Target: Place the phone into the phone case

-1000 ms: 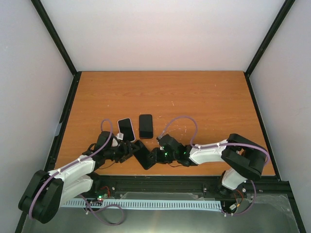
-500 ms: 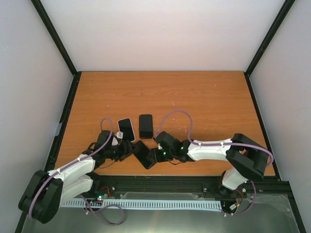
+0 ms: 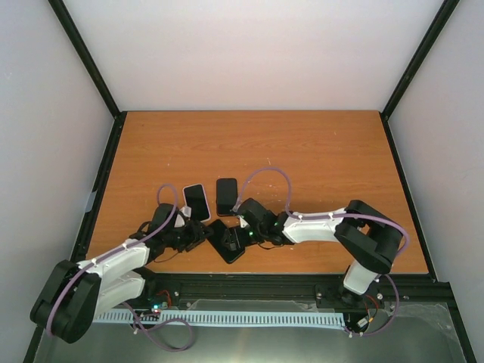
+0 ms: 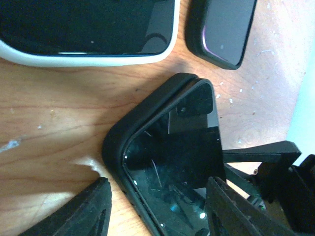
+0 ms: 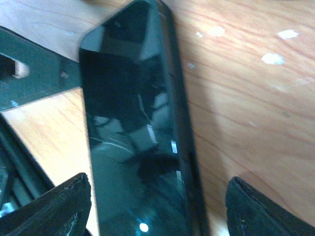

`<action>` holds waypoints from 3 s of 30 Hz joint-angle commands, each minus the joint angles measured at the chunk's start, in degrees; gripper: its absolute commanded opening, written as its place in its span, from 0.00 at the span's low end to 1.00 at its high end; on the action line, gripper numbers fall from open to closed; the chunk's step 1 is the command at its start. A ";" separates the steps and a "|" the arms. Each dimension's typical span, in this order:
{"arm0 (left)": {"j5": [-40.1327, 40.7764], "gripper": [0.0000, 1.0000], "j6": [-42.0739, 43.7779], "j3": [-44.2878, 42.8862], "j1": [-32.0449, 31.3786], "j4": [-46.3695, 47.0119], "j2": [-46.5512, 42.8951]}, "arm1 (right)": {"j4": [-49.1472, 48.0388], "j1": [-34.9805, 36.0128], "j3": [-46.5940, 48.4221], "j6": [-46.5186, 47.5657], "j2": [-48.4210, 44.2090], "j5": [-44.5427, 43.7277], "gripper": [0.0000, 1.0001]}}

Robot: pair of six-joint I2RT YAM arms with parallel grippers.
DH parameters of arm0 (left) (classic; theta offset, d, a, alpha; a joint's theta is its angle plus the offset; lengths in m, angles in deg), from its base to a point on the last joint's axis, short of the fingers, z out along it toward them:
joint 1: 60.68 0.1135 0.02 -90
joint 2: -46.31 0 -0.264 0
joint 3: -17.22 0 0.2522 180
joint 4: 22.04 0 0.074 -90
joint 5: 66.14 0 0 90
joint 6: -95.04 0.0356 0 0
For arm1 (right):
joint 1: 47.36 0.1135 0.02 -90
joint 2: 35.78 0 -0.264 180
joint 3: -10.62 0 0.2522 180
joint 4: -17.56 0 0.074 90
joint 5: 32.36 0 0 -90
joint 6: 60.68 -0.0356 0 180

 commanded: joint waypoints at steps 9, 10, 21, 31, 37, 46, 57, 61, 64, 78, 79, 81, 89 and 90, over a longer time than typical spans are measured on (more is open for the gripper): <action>-1.61 0.37 0.83 -0.29 0.13 4.83 3.49 | -13.97 -0.71 -1.41 -6.06 3.38 12.67 0.76; -2.01 0.36 0.62 -0.13 0.13 5.40 3.61 | -16.39 -0.87 -1.72 -7.97 3.14 14.15 0.75; -4.67 0.37 -1.88 0.97 0.13 7.17 1.72 | -40.58 -2.41 -6.72 -25.83 1.83 19.80 0.67; -5.93 0.47 -3.46 1.90 0.13 7.28 -1.21 | -55.39 -2.77 -10.89 -32.85 5.23 18.19 0.62; -5.94 0.48 -3.82 2.50 0.13 7.17 -2.23 | -57.68 -3.30 -11.20 -34.00 8.21 17.95 0.57; -5.95 0.47 -4.20 2.98 0.13 7.36 -2.42 | -54.97 -3.35 -10.73 -34.92 9.39 16.26 0.37; -5.69 0.47 -4.14 3.09 0.17 7.42 -1.83 | -57.06 -3.31 -11.50 -35.42 9.44 16.54 0.18; -5.56 0.47 -4.02 3.15 0.13 7.43 -1.68 | -57.60 -3.31 -11.61 -35.59 8.91 16.55 0.35; -5.51 0.47 -4.05 3.08 0.13 7.52 -1.46 | -59.77 -3.31 -12.11 -36.36 8.74 16.48 0.38; -5.77 0.50 -3.73 2.54 0.13 8.18 -0.09 | -66.97 -3.31 -13.48 -39.36 10.53 16.69 0.16; -5.73 0.50 -3.60 2.56 0.08 8.07 -0.22 | -66.98 -3.33 -13.60 -39.46 10.49 16.54 0.24; -5.61 0.50 -3.51 2.63 0.10 7.89 -0.34 | -66.87 -3.38 -13.76 -39.53 10.37 16.20 0.37; -5.97 0.50 -3.45 1.96 0.13 6.93 -1.33 | -61.16 -3.63 -13.89 -36.67 9.24 15.14 0.11; -5.95 0.50 -3.11 1.13 0.12 5.96 -1.82 | -60.36 -3.84 -14.25 -36.23 8.73 14.77 0.09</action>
